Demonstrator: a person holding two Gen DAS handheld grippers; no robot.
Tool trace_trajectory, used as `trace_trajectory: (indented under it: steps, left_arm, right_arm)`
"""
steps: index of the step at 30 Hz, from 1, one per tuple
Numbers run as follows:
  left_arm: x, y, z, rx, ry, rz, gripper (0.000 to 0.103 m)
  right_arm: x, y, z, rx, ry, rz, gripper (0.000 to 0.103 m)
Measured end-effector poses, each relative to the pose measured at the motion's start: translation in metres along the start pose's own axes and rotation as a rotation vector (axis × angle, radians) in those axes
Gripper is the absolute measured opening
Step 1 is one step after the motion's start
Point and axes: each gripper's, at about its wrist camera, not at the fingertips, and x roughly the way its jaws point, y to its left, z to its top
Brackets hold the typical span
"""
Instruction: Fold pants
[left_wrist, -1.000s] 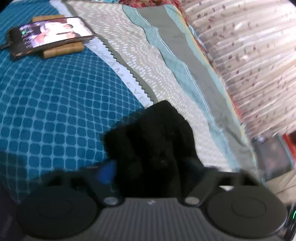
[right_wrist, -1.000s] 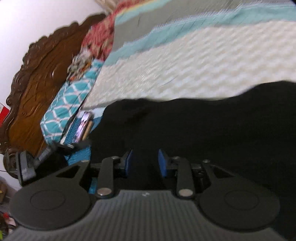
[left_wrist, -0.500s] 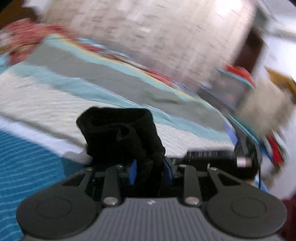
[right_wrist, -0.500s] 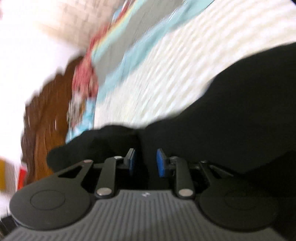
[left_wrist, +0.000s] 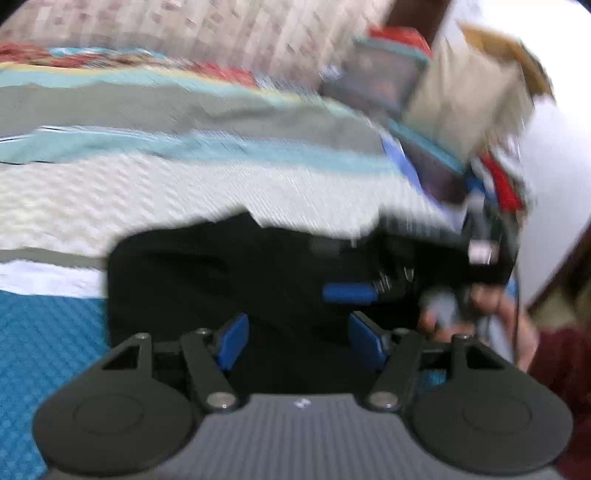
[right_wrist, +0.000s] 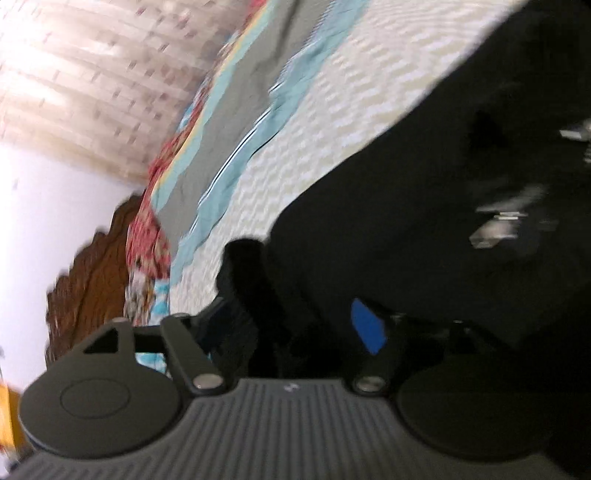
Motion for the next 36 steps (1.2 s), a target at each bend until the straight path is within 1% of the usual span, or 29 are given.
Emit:
trace_trajectory:
  steps: [1, 2, 3, 4, 5, 7, 8, 10, 11, 12, 13, 14, 15, 17, 18, 19, 21, 23, 25, 27, 29, 30, 32, 33, 34, 35, 36]
  left_arm:
    - [-0.009, 0.01, 0.003, -0.04, -0.027, 0.02, 0.061]
    - [-0.014, 0.022, 0.007, -0.094, -0.047, 0.045, 0.061]
    - [-0.017, 0.034, 0.009, -0.153, -0.058, 0.066, 0.058]
    - [-0.017, 0.046, 0.011, -0.212, -0.061, 0.09, 0.056]
    - [-0.019, 0.057, 0.011, -0.251, -0.062, 0.107, 0.053]
    - [-0.019, 0.063, 0.012, -0.286, -0.069, 0.116, 0.043]
    - [-0.016, 0.062, 0.013, -0.284, -0.073, 0.108, 0.042]
    - [-0.006, 0.054, 0.014, -0.262, -0.061, 0.086, 0.038]
    - [0.001, 0.049, 0.014, -0.244, -0.045, 0.075, 0.037]
    - [0.011, 0.043, 0.012, -0.222, -0.024, 0.073, 0.037]
    - [0.021, 0.039, 0.012, -0.201, 0.001, 0.077, 0.036]
    - [0.035, 0.035, 0.009, -0.181, 0.044, 0.089, 0.036]
    - [0.047, 0.032, 0.008, -0.163, 0.093, 0.112, 0.036]
    - [0.074, 0.029, -0.002, -0.113, 0.203, 0.217, 0.036]
    - [0.077, 0.027, -0.004, -0.096, 0.201, 0.237, 0.035]
    - [0.074, 0.025, -0.003, -0.091, 0.191, 0.238, 0.034]
    - [0.067, 0.022, 0.004, -0.104, 0.189, 0.221, 0.035]
    - [0.06, 0.021, 0.014, -0.135, 0.165, 0.197, 0.035]
    - [0.055, 0.015, 0.024, -0.159, 0.117, 0.155, 0.035]
    - [0.058, 0.005, 0.035, -0.146, 0.087, 0.126, 0.035]
    - [0.07, -0.006, 0.043, -0.114, 0.083, 0.119, 0.035]
    - [0.081, -0.011, 0.045, -0.101, 0.098, 0.123, 0.035]
    - [0.103, -0.019, 0.045, -0.089, 0.145, 0.121, 0.034]
    - [0.116, -0.022, 0.043, -0.076, 0.174, 0.138, 0.034]
    - [0.13, -0.025, 0.038, -0.046, 0.214, 0.174, 0.033]
    - [0.14, -0.028, 0.031, -0.021, 0.248, 0.207, 0.033]
    - [0.147, -0.03, 0.028, 0.001, 0.251, 0.221, 0.034]
  right_arm:
    - [0.005, 0.0, 0.01, -0.03, 0.018, -0.007, 0.078]
    - [0.013, 0.005, 0.007, -0.062, 0.045, -0.022, 0.078]
    - [0.022, 0.01, 0.003, -0.093, 0.078, -0.033, 0.068]
    - [0.028, 0.014, 0.0, -0.125, 0.111, -0.042, 0.034]
    - [0.031, 0.017, -0.005, -0.161, 0.139, -0.053, 0.025]
    - [0.024, 0.03, -0.014, -0.218, 0.133, -0.055, 0.022]
    - [0.014, 0.035, -0.016, -0.228, 0.128, -0.04, 0.022]
    - [0.001, 0.042, -0.02, -0.206, 0.112, -0.017, 0.022]
    - [-0.006, 0.041, -0.024, -0.204, 0.108, -0.018, 0.022]
    - [-0.006, 0.04, -0.031, -0.206, 0.108, -0.037, 0.024]
    - [-0.003, 0.036, -0.036, -0.209, 0.117, -0.067, 0.03]
    - [0.003, 0.031, -0.042, -0.213, 0.133, -0.111, 0.034]
    - [0.006, 0.022, -0.046, -0.203, 0.146, -0.149, 0.041]
    - [-0.001, 0.013, -0.041, -0.154, 0.14, -0.109, 0.044]
    - [-0.009, 0.013, -0.035, -0.147, 0.126, -0.098, 0.049]
    - [-0.023, 0.014, -0.031, -0.164, 0.08, -0.079, 0.054]
    - [-0.057, 0.012, -0.022, -0.209, -0.029, -0.056, 0.06]
    - [-0.097, 0.004, -0.015, -0.238, -0.161, -0.078, 0.06]
    - [-0.137, -0.01, -0.011, -0.24, -0.316, -0.137, 0.061]
    - [-0.172, -0.028, -0.008, -0.224, -0.466, -0.23, 0.064]
    - [-0.196, -0.046, -0.003, -0.221, -0.567, -0.325, 0.071]
    - [-0.205, -0.057, 0.0, -0.204, -0.598, -0.38, 0.076]
    - [-0.21, -0.073, -0.001, -0.145, -0.617, -0.426, 0.077]
    - [-0.211, -0.086, 0.002, -0.106, -0.612, -0.431, 0.077]
    - [-0.212, -0.1, 0.005, -0.065, -0.603, -0.426, 0.077]
    - [-0.208, -0.106, 0.003, -0.036, -0.594, -0.417, 0.077]
    - [-0.203, -0.114, 0.003, -0.007, -0.57, -0.399, 0.075]
